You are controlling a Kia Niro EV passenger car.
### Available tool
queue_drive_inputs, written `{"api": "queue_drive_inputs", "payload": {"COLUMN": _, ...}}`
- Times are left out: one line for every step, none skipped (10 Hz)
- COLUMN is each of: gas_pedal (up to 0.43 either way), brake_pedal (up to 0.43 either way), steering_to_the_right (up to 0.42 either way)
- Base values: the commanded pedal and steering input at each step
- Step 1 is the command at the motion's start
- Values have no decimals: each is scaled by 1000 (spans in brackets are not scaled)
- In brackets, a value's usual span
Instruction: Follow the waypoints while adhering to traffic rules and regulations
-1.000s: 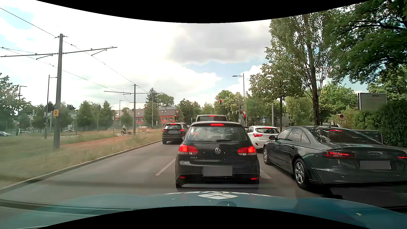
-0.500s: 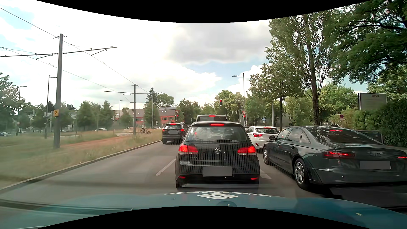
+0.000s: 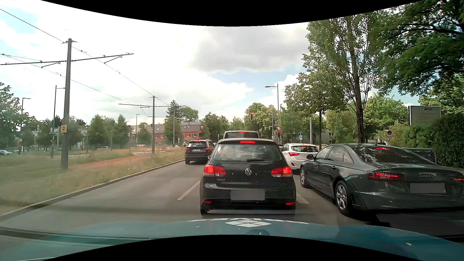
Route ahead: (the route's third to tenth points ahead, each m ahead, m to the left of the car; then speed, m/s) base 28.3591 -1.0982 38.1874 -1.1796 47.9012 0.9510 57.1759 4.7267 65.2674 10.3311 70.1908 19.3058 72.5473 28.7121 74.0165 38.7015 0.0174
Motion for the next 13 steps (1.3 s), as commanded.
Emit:
{"api": "queue_drive_inputs", "payload": {"gas_pedal": 0, "brake_pedal": 250, "steering_to_the_right": 11}}
{"api": "queue_drive_inputs", "payload": {"gas_pedal": 0, "brake_pedal": 256, "steering_to_the_right": 11}}
{"api": "queue_drive_inputs", "payload": {"gas_pedal": 0, "brake_pedal": 256, "steering_to_the_right": 11}}
{"api": "queue_drive_inputs", "payload": {"gas_pedal": 0, "brake_pedal": 256, "steering_to_the_right": 11}}
{"api": "queue_drive_inputs", "payload": {"gas_pedal": 0, "brake_pedal": 250, "steering_to_the_right": 11}}
{"api": "queue_drive_inputs", "payload": {"gas_pedal": 0, "brake_pedal": 250, "steering_to_the_right": 11}}
{"api": "queue_drive_inputs", "payload": {"gas_pedal": 0, "brake_pedal": 250, "steering_to_the_right": 11}}
{"api": "queue_drive_inputs", "payload": {"gas_pedal": 0, "brake_pedal": 256, "steering_to_the_right": 11}}
{"api": "queue_drive_inputs", "payload": {"gas_pedal": 0, "brake_pedal": 256, "steering_to_the_right": 11}}
{"api": "queue_drive_inputs", "payload": {"gas_pedal": 0, "brake_pedal": 256, "steering_to_the_right": 11}}
{"api": "queue_drive_inputs", "payload": {"gas_pedal": 0, "brake_pedal": 256, "steering_to_the_right": 10}}
{"api": "queue_drive_inputs", "payload": {"gas_pedal": 0, "brake_pedal": 256, "steering_to_the_right": 10}}
{"api": "queue_drive_inputs", "payload": {"gas_pedal": 0, "brake_pedal": 256, "steering_to_the_right": 10}}
